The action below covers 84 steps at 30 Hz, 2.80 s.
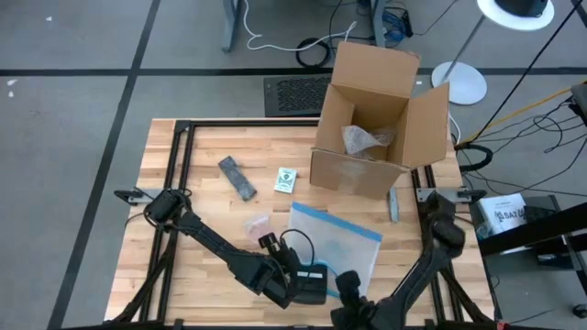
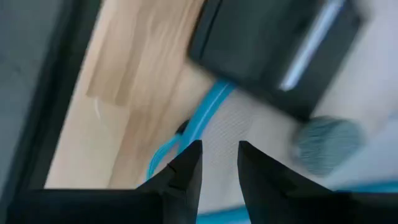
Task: Unpack boxes
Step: Put the calculator into the transparent zip bag
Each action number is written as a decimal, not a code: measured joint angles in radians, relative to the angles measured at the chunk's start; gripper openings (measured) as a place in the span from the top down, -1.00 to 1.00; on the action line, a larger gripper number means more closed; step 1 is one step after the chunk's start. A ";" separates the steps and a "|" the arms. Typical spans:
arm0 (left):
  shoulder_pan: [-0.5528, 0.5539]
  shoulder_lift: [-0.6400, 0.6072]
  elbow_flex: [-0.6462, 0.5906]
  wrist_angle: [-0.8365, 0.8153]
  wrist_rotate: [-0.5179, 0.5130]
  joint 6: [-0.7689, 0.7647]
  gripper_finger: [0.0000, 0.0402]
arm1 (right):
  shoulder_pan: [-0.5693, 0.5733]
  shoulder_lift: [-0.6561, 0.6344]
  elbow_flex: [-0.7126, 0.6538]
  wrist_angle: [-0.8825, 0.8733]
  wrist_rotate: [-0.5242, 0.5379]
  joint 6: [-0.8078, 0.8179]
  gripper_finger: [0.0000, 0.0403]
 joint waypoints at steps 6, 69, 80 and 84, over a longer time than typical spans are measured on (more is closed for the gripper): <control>0.009 0.000 0.014 0.000 0.025 0.020 1.00 | 0.005 0.100 0.000 -0.075 -0.051 0.092 0.54; 0.050 -0.001 0.013 0.071 0.259 0.153 1.00 | 0.041 0.104 0.104 -0.216 0.106 0.198 0.66; 0.053 -0.001 0.076 0.073 0.296 0.201 1.00 | 0.066 0.104 -0.027 -0.115 0.033 0.269 0.66; 0.056 -0.001 0.076 0.069 0.299 0.202 1.00 | 0.081 0.104 -0.044 -0.132 -0.002 0.296 0.66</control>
